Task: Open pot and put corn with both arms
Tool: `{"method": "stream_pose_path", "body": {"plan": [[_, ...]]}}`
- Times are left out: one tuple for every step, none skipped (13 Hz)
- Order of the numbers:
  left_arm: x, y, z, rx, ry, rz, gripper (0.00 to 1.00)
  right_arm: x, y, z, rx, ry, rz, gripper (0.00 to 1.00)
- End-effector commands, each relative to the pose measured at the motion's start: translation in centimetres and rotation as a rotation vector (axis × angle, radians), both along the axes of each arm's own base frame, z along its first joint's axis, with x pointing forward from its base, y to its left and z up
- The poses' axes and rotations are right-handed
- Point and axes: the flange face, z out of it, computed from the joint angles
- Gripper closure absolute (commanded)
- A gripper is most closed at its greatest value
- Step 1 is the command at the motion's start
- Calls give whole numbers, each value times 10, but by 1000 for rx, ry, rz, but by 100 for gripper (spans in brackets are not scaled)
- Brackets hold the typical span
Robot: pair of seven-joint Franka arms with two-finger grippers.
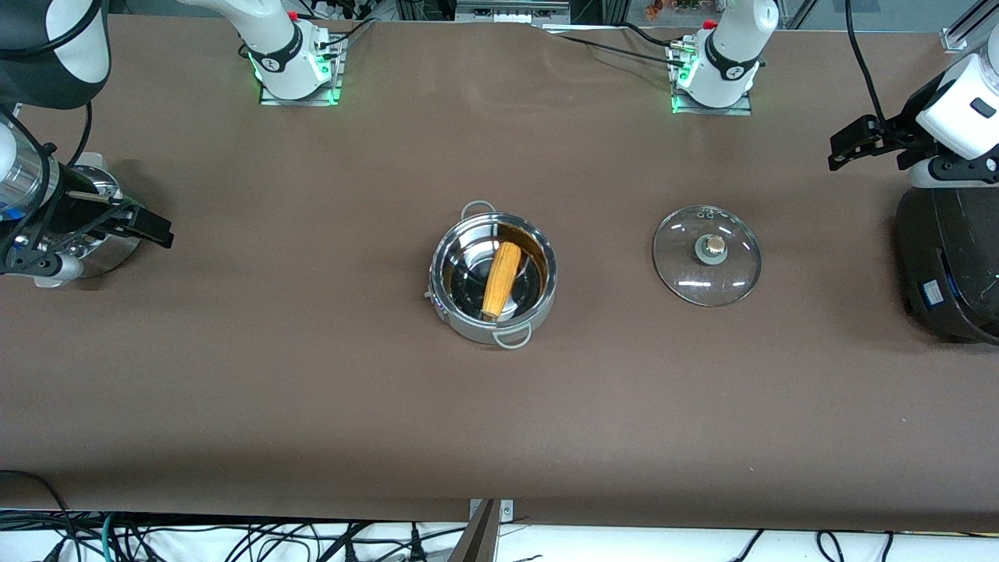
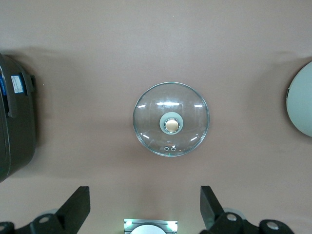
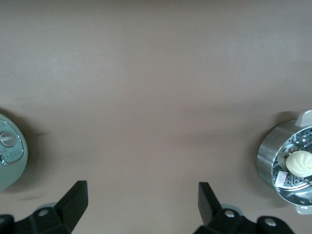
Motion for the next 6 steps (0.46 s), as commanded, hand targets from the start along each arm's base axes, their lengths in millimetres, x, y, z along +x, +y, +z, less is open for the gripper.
{"method": "stream_pose_path", "body": {"plan": [[-6, 2, 1, 3, 2, -8, 1, 0, -15, 5, 21, 17, -10, 0], [-6, 2, 1, 3, 2, -8, 1, -2, -19, 1, 43, 29, -13, 0], [-6, 2, 2, 3, 1, -8, 1, -6, -18, 4, 68, 29, 6, 0], [-6, 2, 2, 3, 1, -8, 1, -12, -29, 2, 70, 34, 6, 0], [-6, 2, 1, 3, 4, -8, 1, -22, -34, 3, 54, 43, 16, 0], [-6, 2, 2, 3, 2, -8, 1, -34, -42, 0, 50, 51, 18, 0]]}}
